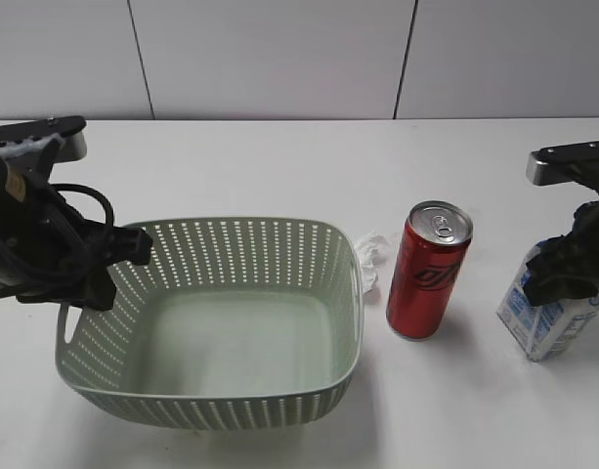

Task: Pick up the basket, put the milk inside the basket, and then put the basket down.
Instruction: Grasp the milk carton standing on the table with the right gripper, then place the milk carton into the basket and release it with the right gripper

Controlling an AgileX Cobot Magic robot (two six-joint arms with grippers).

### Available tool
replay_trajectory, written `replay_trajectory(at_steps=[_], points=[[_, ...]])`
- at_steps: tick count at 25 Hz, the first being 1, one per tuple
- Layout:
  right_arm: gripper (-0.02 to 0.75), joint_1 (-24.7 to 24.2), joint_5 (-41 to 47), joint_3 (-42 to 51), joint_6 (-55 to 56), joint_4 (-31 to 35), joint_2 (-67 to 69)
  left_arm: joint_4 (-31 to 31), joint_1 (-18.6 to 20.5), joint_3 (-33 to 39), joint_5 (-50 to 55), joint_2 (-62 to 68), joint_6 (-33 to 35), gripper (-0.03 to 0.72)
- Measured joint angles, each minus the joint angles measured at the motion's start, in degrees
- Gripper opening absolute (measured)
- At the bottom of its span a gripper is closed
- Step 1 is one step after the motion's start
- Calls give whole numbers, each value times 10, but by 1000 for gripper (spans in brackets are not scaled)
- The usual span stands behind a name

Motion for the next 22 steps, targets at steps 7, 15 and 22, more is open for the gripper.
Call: replay_trajectory(at_steps=[7, 15, 22], points=[[319, 0, 47, 1, 13, -10, -74, -5, 0, 0, 0, 0, 0, -2], [319, 0, 118, -5, 18, -13, -261, -34, 0, 0, 0, 0, 0, -2], [319, 0, 227, -96, 18, 23, -324, -41, 0, 0, -10, 0, 0, -2]])
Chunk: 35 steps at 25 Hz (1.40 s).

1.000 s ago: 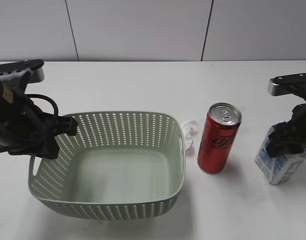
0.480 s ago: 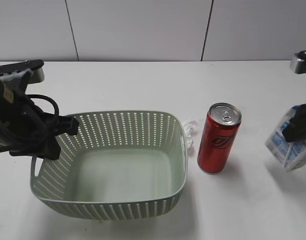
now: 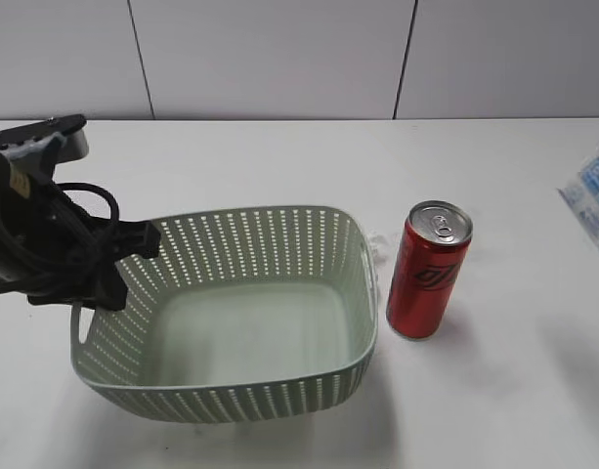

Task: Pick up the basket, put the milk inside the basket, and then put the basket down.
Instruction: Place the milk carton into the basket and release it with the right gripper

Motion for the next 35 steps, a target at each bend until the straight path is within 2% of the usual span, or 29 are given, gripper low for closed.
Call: replay_trajectory(at_steps=[3, 6, 14, 18, 21, 25, 35], points=[[319, 18, 26, -51, 1, 8, 0, 8, 0, 0, 1, 0, 0, -2], [319, 66, 27, -86, 16, 11, 6, 16, 0, 0, 8, 0, 0, -2], [319, 271, 19, -145, 84, 7, 114, 24, 0, 1, 13, 0, 0, -2], [319, 364, 12, -207, 119, -36, 186, 29, 0, 1, 13, 0, 0, -2], [319, 413, 13, -251, 129, -63, 255, 31, 0, 1, 13, 0, 0, -2], [319, 443, 11, -276, 144, -83, 330, 31, 0, 1, 14, 0, 0, -2], [319, 445, -2, -277, 165, -91, 452, 32, 0, 1, 15, 0, 0, -2]])
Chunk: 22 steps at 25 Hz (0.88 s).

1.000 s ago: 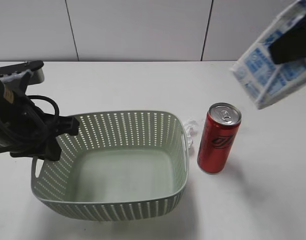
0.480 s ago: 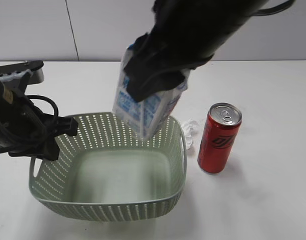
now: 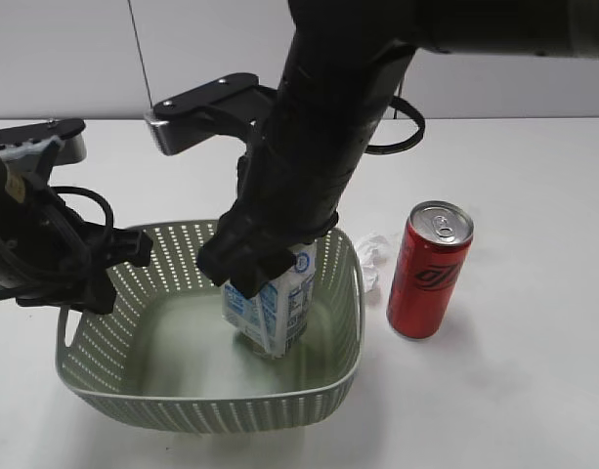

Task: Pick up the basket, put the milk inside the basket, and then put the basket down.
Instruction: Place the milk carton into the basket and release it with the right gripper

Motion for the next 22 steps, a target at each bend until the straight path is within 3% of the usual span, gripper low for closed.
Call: replay_trajectory(at_steps=[4, 8, 10, 18, 22], points=[[351, 0, -13, 0, 0, 5, 6, 0, 0, 0, 0, 0, -1, -2], [585, 0, -17, -3, -1, 18, 6, 12, 0, 2, 13, 4, 0, 1], [652, 0, -12, -4, -2, 21, 6, 12, -1, 2, 15, 4, 0, 1], [662, -9, -1, -27, 2, 25, -43, 10, -1, 2, 26, 4, 0, 1], [654, -47, 9, -32, 6, 26, -87, 10, -1, 2, 33, 4, 0, 1]])
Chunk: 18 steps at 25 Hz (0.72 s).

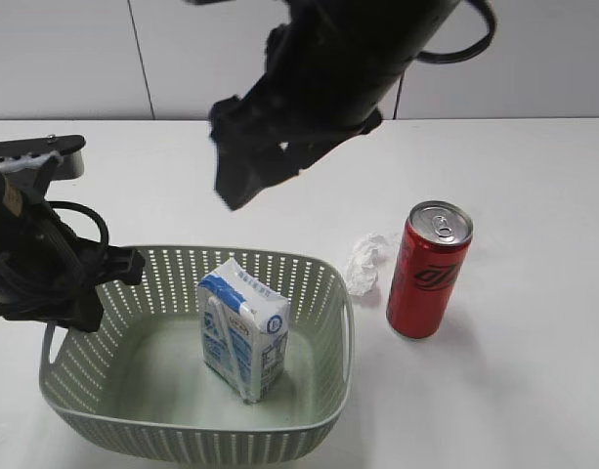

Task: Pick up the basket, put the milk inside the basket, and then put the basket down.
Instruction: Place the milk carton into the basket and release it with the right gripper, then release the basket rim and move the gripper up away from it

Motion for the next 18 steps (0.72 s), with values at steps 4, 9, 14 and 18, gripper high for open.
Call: replay_trajectory(at_steps=[4, 9, 14, 18], points=[[643, -85, 28, 0, 3, -19, -13, 1, 0, 0, 5, 0, 0, 1], [627, -200, 104, 0, 3, -82, -19, 1, 0, 0, 15, 0, 0, 1], [613, -317, 126, 13, -8, -88, -39, 1, 0, 0, 14, 0, -2, 1], [606, -398, 127, 59, -22, -93, -70, -3, 2, 0, 14, 0, -4, 1]])
